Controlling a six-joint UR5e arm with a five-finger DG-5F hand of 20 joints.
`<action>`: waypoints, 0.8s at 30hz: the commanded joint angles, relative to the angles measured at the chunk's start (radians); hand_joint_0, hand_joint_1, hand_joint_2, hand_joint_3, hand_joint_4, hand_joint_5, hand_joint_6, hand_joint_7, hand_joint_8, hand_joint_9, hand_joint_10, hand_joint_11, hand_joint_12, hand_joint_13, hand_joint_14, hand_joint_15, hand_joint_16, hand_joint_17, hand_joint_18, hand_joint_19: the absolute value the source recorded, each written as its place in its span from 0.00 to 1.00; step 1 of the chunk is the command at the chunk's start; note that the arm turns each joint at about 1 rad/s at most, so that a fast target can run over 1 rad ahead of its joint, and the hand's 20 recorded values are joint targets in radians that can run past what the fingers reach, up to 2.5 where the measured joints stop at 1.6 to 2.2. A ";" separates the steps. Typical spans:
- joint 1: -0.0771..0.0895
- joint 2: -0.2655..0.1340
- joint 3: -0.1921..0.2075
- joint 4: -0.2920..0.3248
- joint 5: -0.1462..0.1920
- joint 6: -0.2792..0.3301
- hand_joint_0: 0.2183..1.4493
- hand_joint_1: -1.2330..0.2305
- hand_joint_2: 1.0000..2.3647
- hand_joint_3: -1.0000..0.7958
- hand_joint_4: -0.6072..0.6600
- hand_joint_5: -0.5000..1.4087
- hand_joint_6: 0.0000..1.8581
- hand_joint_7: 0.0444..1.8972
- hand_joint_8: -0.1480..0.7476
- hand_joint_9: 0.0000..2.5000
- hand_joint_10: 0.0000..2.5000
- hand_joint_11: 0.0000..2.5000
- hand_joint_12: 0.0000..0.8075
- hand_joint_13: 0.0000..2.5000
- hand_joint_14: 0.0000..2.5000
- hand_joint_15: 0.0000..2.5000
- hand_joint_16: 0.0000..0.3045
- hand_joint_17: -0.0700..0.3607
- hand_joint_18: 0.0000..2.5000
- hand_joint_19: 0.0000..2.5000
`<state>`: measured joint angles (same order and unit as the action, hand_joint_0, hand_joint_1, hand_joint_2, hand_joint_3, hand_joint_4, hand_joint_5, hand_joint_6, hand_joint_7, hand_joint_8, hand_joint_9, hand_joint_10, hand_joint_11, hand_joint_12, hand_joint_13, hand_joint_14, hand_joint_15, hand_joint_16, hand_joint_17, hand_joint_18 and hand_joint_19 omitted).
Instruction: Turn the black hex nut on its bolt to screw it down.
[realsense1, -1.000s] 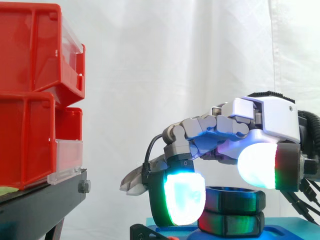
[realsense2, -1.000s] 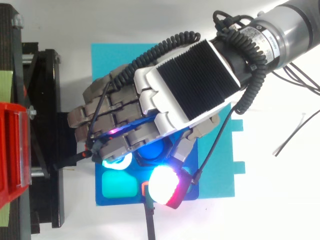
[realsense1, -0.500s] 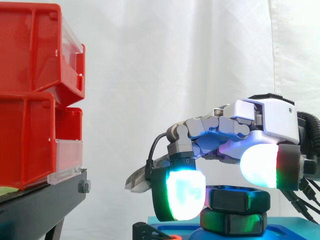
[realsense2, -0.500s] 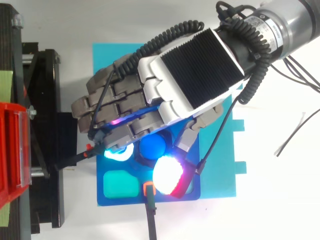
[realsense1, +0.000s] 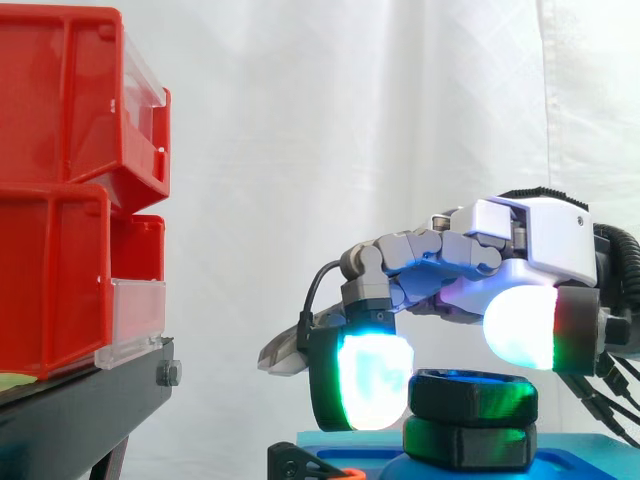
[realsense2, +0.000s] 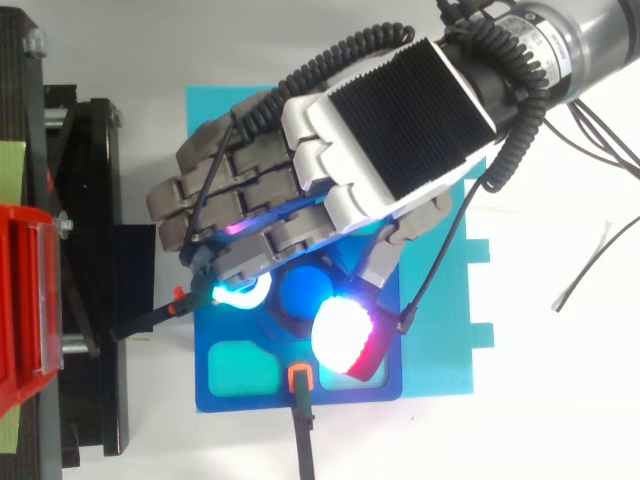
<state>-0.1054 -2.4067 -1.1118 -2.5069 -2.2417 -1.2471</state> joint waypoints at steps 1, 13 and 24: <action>-0.010 0.000 0.001 0.007 -0.015 0.000 0.22 0.65 0.00 0.28 0.60 0.25 0.27 0.72 0.45 0.23 0.00 0.07 0.44 0.21 0.00 0.05 0.20 0.48 0.19 0.19; -0.030 0.000 0.004 0.028 -0.042 0.005 0.23 0.64 0.00 0.28 0.60 0.25 0.27 0.72 0.45 0.23 0.00 0.07 0.44 0.21 0.00 0.05 0.20 0.47 0.19 0.19; -0.028 0.000 0.072 -0.001 -0.052 0.029 0.23 0.64 0.00 0.28 0.61 0.24 0.27 0.68 0.45 0.23 0.00 0.07 0.44 0.22 0.00 0.05 0.20 0.47 0.19 0.19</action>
<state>-0.1357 -2.4058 -1.0631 -2.4914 -2.2920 -1.2291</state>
